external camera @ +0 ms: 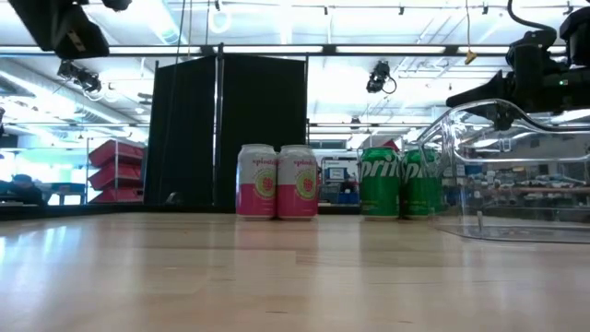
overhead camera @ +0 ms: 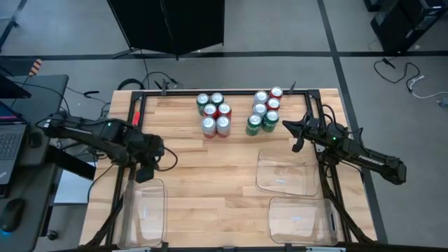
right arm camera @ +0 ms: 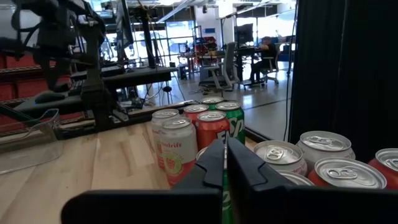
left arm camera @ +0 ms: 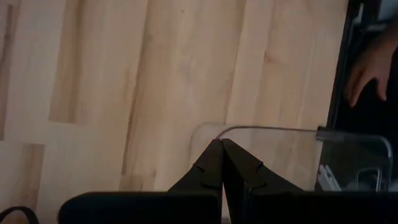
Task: Sort soda cans
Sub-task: Move the bottom left transparent bin to the center of the table
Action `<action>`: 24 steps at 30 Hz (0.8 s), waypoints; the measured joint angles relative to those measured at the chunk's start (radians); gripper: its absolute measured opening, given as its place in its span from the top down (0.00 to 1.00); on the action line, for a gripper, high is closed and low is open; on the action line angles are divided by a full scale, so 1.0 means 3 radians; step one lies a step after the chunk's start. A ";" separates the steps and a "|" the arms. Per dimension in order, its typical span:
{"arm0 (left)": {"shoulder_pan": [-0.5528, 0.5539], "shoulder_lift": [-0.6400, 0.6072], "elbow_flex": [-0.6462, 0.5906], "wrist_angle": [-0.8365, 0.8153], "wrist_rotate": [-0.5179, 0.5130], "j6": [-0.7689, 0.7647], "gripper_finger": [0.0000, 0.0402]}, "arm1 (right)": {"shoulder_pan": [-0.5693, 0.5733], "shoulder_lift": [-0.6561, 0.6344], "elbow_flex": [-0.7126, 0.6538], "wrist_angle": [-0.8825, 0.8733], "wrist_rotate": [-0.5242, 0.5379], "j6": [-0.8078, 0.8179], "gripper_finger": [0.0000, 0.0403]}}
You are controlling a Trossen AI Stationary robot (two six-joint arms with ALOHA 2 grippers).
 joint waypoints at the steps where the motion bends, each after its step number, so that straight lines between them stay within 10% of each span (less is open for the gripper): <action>1: -0.0053 0.0031 0.0000 -0.0004 0.0004 -0.0023 0.98 | 0.0000 0.0000 0.0001 0.0000 0.0000 0.0000 0.98; 24: -0.0415 0.1178 -0.0004 -0.0265 0.0050 -0.0009 0.51 | 0.0001 0.0000 0.0000 0.0000 0.0000 0.0000 0.99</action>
